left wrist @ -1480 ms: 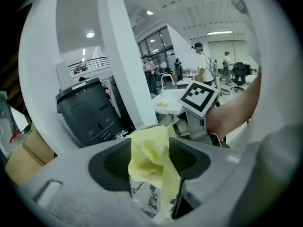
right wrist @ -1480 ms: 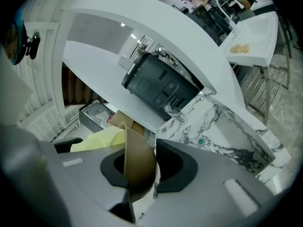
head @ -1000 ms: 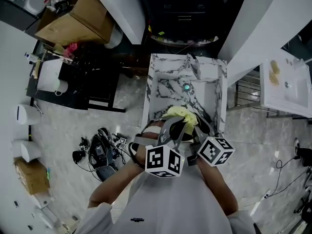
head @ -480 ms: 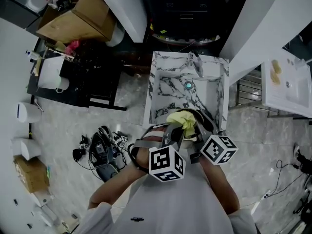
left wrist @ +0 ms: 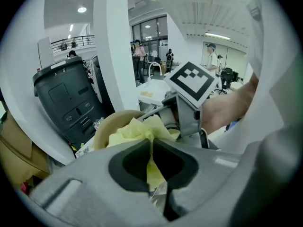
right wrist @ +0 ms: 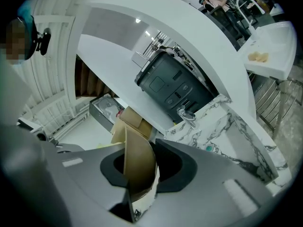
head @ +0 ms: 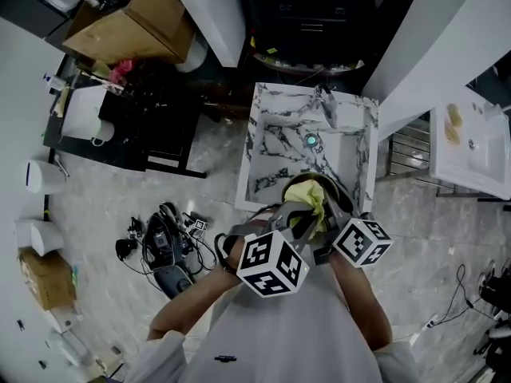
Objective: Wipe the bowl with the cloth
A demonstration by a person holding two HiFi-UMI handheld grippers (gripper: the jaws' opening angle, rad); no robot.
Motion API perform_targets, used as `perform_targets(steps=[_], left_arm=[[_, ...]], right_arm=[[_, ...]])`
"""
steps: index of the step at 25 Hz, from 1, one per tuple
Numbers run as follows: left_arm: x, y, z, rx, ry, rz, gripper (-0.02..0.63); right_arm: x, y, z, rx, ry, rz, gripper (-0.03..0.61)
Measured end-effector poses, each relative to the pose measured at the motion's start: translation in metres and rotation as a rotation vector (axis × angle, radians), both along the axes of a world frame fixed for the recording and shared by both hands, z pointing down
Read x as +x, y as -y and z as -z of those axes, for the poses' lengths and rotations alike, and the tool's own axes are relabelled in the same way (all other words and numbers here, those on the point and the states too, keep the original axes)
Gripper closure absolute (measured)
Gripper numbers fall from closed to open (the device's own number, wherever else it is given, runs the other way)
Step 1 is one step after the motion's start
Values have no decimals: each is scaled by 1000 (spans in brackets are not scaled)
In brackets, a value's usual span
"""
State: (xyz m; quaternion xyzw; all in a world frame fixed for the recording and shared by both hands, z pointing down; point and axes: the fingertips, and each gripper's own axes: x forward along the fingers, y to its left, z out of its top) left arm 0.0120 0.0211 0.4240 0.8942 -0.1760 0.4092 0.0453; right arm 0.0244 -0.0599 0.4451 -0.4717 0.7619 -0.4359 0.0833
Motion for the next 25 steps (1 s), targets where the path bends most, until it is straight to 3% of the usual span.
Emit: perform_targets(steps=[14,20,25], left_arm=[[-10,46,6,105,8,112,588],[-31,40,-20,184,230,116,588],[-33,26,-35,164,323,76,588]], right_arm=[[-10,-9,-6,-18,-15,54,503],[-15,-10,-9,-16,-54,69,503],[-17,-8,-12,-22,-49,88,502]])
